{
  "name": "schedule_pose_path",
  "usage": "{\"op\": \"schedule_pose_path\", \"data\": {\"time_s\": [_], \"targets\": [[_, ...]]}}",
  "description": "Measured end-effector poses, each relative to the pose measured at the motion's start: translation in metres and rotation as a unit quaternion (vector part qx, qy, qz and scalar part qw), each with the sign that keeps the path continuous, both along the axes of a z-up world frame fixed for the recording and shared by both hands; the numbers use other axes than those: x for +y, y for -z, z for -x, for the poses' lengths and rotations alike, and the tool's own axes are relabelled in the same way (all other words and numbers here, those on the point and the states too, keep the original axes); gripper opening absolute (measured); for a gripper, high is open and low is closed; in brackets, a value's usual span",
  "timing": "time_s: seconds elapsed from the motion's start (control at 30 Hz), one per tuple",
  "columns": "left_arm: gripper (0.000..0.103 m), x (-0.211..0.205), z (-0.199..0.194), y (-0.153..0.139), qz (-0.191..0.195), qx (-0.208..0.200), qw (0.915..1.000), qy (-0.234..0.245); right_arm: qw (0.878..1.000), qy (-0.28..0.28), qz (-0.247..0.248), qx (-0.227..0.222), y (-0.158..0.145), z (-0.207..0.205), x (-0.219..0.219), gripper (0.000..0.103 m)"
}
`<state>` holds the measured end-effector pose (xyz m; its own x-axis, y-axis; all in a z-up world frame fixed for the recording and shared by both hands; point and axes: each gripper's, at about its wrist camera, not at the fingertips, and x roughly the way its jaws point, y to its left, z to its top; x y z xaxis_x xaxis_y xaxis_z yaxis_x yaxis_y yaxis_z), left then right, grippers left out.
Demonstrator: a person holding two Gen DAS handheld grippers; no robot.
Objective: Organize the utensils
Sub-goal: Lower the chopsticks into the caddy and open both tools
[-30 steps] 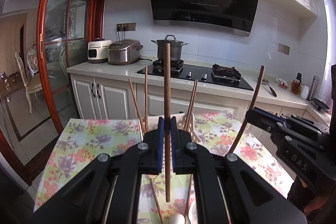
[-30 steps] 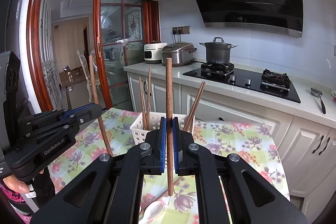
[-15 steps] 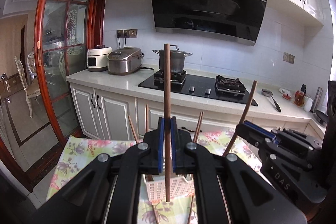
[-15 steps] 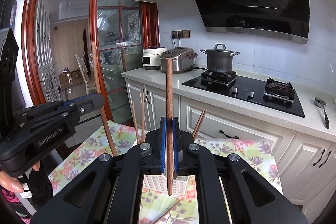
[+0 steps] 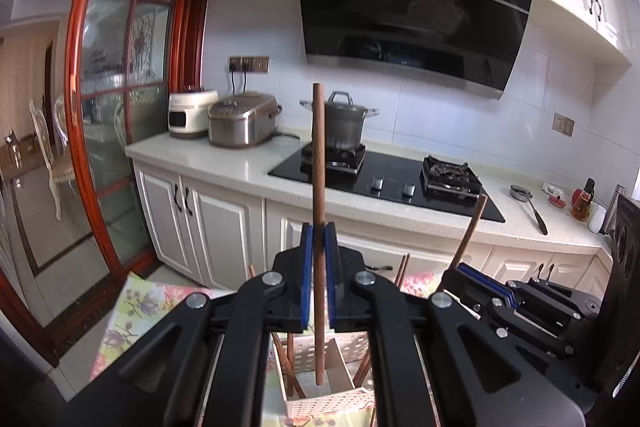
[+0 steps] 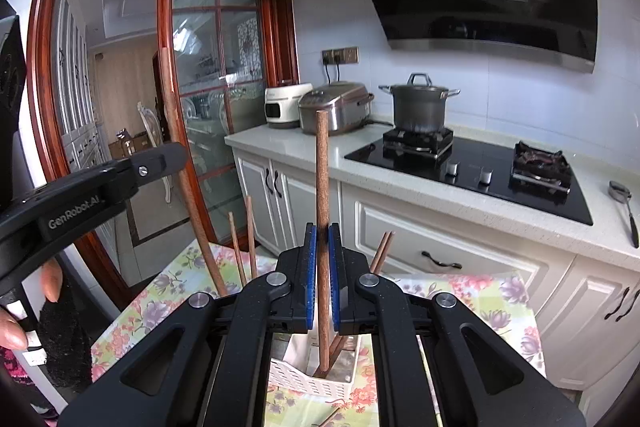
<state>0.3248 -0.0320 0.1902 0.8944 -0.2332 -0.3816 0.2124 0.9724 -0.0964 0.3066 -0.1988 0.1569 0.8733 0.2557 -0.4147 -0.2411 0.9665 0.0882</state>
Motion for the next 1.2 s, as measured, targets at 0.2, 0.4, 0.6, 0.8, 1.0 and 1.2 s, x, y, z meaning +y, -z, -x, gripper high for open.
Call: {"op": "schedule_pose_path", "data": {"time_s": [0.2, 0.4, 0.6, 0.8, 1.0, 1.2], "targets": [[0.006, 0.003, -0.021, 0.028, 0.001, 0.036, 0.9993, 0.004, 1.0, 0.0, 0.011, 0.024, 0.019, -0.014, 0.003, 0.006], [0.006, -0.002, -0.035, 0.057, -0.012, 0.074, 0.9971, 0.016, 0.998, 0.004, 0.029, 0.06, 0.035, -0.028, 0.01, 0.006], [0.006, -0.003, -0.043, 0.082, -0.018, 0.101, 0.9947, 0.011, 0.996, 0.007, 0.021, 0.083, 0.055, -0.041, 0.01, 0.007], [0.017, 0.006, -0.045, 0.097, -0.021, 0.106, 0.9941, -0.004, 0.996, 0.011, -0.004, 0.092, 0.065, -0.046, -0.002, 0.035], [0.05, 0.017, -0.029, 0.099, -0.027, 0.084, 0.9957, -0.029, 0.996, 0.016, -0.007, 0.091, 0.069, -0.036, -0.011, 0.036], [0.088, 0.03, -0.001, 0.104, -0.031, 0.059, 0.996, -0.059, 0.996, 0.014, -0.016, 0.09, 0.079, -0.012, -0.016, 0.038]]}}
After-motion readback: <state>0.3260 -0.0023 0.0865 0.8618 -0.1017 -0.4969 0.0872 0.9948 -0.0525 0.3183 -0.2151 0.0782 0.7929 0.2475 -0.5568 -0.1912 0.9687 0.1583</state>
